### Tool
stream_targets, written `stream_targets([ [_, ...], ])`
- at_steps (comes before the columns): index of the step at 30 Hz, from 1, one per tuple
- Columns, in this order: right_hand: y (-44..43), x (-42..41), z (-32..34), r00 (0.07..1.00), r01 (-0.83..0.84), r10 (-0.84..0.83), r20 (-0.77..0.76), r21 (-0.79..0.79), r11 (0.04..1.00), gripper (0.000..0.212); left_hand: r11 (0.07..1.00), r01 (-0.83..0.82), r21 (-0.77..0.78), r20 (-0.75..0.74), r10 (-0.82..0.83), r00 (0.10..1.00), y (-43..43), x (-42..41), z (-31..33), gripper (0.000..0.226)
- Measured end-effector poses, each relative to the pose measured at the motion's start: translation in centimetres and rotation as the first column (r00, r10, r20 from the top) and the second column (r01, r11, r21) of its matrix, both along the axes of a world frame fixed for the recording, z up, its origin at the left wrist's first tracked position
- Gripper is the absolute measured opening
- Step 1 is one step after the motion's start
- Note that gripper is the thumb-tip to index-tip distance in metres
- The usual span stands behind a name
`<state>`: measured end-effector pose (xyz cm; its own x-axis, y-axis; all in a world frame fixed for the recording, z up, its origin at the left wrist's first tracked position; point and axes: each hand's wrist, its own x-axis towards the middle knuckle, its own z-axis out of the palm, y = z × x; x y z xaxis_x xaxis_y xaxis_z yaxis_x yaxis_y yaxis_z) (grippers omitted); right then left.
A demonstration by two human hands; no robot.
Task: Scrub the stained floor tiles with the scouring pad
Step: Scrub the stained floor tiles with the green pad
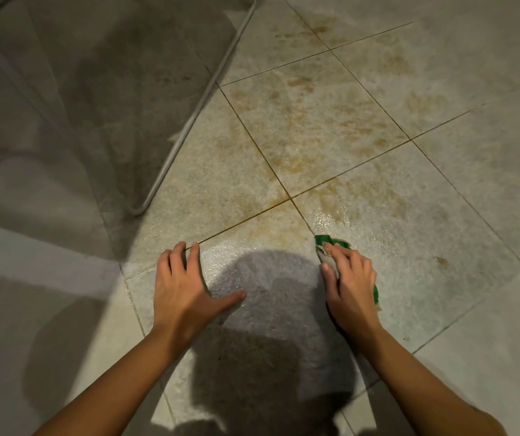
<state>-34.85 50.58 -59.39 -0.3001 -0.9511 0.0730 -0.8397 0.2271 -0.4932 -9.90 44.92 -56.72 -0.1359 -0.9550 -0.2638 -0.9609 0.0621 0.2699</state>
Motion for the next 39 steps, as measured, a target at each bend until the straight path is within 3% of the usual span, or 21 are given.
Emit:
stream_targets([
  [6,-3.1,3.9,-0.6,0.959,0.270,-0.265,-0.102,0.047,0.962,0.041,1.000,0.008,-0.020,0.030,-0.007,1.000,-0.1,0.0,-0.5,0.126],
  [9,-4.3,6.0,-0.1,0.984,0.163,-0.157,-0.085,0.082,0.983,0.044,1.000,0.002,-0.013,0.034,-0.001,0.999,-0.2,0.1,-0.6,0.126],
  [13,-3.6,5.6,0.5,0.987,-0.163,0.164,0.001,0.104,0.981,0.045,1.000,0.012,-0.007,0.033,-0.012,0.999,-0.1,-0.1,-0.4,0.124],
  [15,-3.2,3.6,0.6,0.967,-0.252,0.254,-0.010,0.095,0.963,0.041,1.000,-0.006,-0.020,-0.040,0.006,0.999,-0.2,0.4,0.0,0.118],
  [18,-3.2,2.0,0.4,0.991,-0.131,0.133,-0.029,0.068,0.989,0.043,0.998,-0.046,-0.048,-0.140,0.039,0.989,-0.7,1.9,0.5,0.108],
  [21,-3.3,3.4,0.2,1.000,-0.001,0.002,-0.012,0.057,0.998,0.044,0.995,-0.097,-0.039,-0.140,0.090,0.986,-1.3,3.6,0.6,0.111],
  [25,-2.8,6.2,-0.1,0.991,-0.129,0.127,-0.044,-0.028,0.991,0.040,0.994,-0.107,0.031,-0.036,0.108,0.994,-1.6,4.8,0.1,0.123],
  [31,-6.8,9.1,-0.1,0.936,-0.345,0.347,-0.062,0.038,0.938,0.038,0.994,-0.112,0.019,0.002,0.112,0.994,-1.7,4.9,0.0,0.129],
  [39,-6.2,7.9,0.0,0.987,-0.148,0.151,-0.055,0.061,0.987,0.036,0.994,-0.109,0.021,-0.010,0.110,0.994,-1.9,4.9,0.1,0.128],
])
